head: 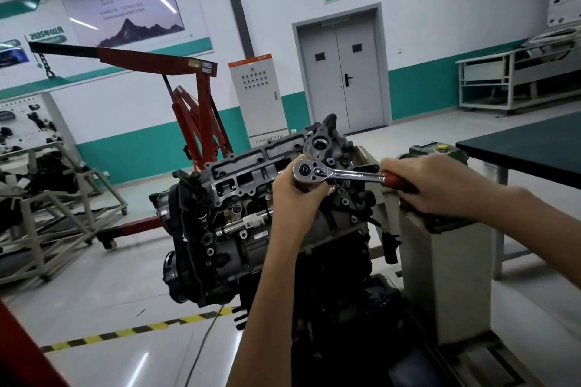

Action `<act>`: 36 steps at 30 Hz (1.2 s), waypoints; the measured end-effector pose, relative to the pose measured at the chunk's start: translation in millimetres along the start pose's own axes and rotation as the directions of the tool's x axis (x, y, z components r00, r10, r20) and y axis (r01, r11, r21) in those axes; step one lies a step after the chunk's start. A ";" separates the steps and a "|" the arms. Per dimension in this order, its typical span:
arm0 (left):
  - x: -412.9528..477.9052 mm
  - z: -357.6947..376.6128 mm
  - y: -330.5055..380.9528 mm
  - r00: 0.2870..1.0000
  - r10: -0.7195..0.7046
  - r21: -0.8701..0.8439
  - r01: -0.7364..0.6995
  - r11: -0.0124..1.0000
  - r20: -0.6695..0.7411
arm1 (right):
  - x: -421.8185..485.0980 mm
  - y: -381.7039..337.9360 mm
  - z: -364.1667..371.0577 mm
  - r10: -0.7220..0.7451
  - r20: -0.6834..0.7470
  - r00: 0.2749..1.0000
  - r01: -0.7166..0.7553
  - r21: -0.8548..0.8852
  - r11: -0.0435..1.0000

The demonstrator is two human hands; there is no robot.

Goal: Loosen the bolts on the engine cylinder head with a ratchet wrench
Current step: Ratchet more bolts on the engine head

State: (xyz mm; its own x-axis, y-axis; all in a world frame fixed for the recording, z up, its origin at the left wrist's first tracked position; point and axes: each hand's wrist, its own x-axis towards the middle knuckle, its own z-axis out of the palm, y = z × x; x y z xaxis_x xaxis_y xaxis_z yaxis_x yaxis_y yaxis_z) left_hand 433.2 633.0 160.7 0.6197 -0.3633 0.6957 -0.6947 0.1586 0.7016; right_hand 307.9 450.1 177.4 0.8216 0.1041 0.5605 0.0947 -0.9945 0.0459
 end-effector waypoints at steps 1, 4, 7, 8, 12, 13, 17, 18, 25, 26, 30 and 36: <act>-0.1 -1.2 0.1 1.000 -0.010 0.006 0.010 1.000 0.007 | 2.8 0.9 -1.7 -0.009 -0.028 1.000 0.009 -0.025 1.000; -4.0 -4.1 -1.0 0.998 0.060 0.078 -0.062 0.995 0.017 | -11.5 -15.4 19.7 0.099 0.004 0.995 -0.099 0.106 0.989; -6.9 0.3 -1.4 0.985 0.171 0.130 -0.167 0.977 -0.015 | -37.4 -68.2 56.7 0.281 0.041 0.959 -0.270 0.436 0.858; -6.2 2.7 -1.2 0.984 0.177 0.135 -0.173 0.976 -0.021 | -41.1 -90.1 67.1 0.345 0.009 0.938 -0.297 0.533 0.792; -3.8 5.4 0.8 0.993 0.108 0.063 -0.104 0.993 -0.054 | -33.6 -155.6 92.7 0.490 -0.008 0.871 -0.328 0.734 0.595; -4.1 3.6 -0.4 0.993 0.096 0.035 -0.094 0.995 -0.063 | -32.2 -160.1 94.4 0.478 -0.008 0.878 -0.319 0.736 0.598; -1.4 0.5 -3.5 0.997 0.034 0.029 -0.033 0.999 -0.063 | -36.0 -119.9 78.8 0.361 0.031 0.932 -0.303 0.614 0.729; 0.1 0.5 -3.1 0.998 0.030 0.031 -0.028 0.999 -0.063 | -36.4 -99.1 70.4 0.308 0.044 0.950 -0.283 0.533 0.798; 0.9 -4.2 0.0 1.000 0.014 0.020 -0.014 1.000 -0.003 | 4.4 -2.9 -3.1 -0.017 -0.034 0.999 0.017 0.017 1.000; -0.2 -5.6 -0.7 1.000 0.018 0.041 -0.018 0.999 0.004 | 4.3 -4.3 -2.1 0.000 -0.042 0.999 0.001 0.024 1.000; -4.0 -6.4 -1.9 0.990 0.141 0.128 -0.139 0.982 0.000 | -28.5 -47.8 38.0 0.215 0.020 0.976 -0.210 0.305 0.929; -5.3 5.7 -3.6 0.982 0.181 0.112 -0.175 0.978 -0.047 | -34.9 -154.9 92.6 0.503 0.045 0.863 -0.371 0.733 0.570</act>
State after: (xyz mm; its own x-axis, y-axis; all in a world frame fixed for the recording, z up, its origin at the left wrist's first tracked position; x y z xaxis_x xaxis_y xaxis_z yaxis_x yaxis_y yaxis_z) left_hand 430.4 629.1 153.6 0.5004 -0.2852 0.8175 -0.8287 0.1155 0.5476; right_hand 316.6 601.9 74.1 0.7818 -0.4102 0.4696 0.1612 -0.5946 -0.7877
